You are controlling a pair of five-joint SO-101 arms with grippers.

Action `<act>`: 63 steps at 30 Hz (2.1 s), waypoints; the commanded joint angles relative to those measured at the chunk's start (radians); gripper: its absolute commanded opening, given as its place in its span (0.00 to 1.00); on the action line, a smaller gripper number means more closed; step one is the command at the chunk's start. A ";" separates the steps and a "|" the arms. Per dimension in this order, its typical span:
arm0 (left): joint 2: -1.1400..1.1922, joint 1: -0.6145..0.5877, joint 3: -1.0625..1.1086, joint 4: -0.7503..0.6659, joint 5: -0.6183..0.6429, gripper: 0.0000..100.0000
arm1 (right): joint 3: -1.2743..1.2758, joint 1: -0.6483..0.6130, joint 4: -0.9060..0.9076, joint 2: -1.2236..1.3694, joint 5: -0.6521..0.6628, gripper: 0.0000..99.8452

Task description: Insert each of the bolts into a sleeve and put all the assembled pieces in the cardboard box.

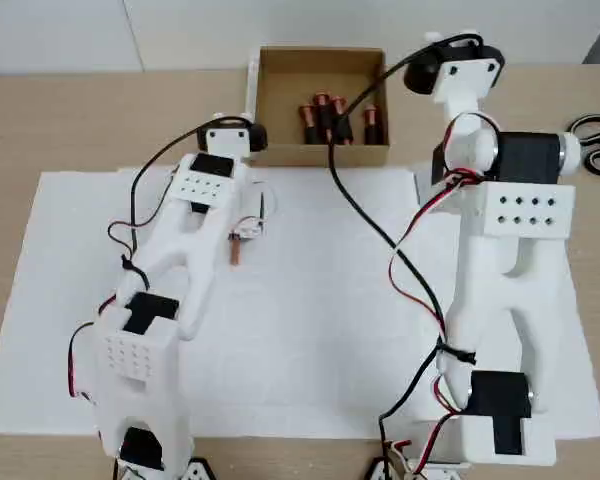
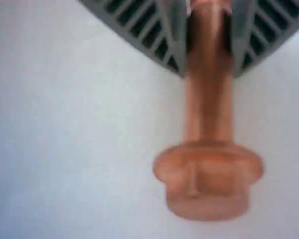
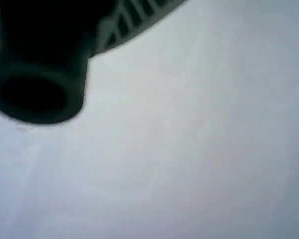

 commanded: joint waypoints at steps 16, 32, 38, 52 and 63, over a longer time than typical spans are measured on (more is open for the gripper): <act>-0.068 -0.009 -0.002 -0.037 -0.008 0.08 | 0.051 -0.051 0.001 -0.047 -0.014 0.00; -0.092 -0.011 -0.005 -0.074 -0.012 0.08 | 0.051 -0.051 0.001 -0.047 -0.014 0.00; -0.094 -0.011 -0.036 -0.069 -0.011 0.08 | 0.051 -0.051 0.001 -0.047 -0.014 0.00; -0.175 -0.012 -0.065 -0.025 -0.012 0.08 | 0.051 -0.051 0.001 -0.047 -0.014 0.00; -0.089 -0.071 -0.068 -0.075 -0.014 0.08 | 0.051 -0.050 0.001 -0.047 -0.014 0.00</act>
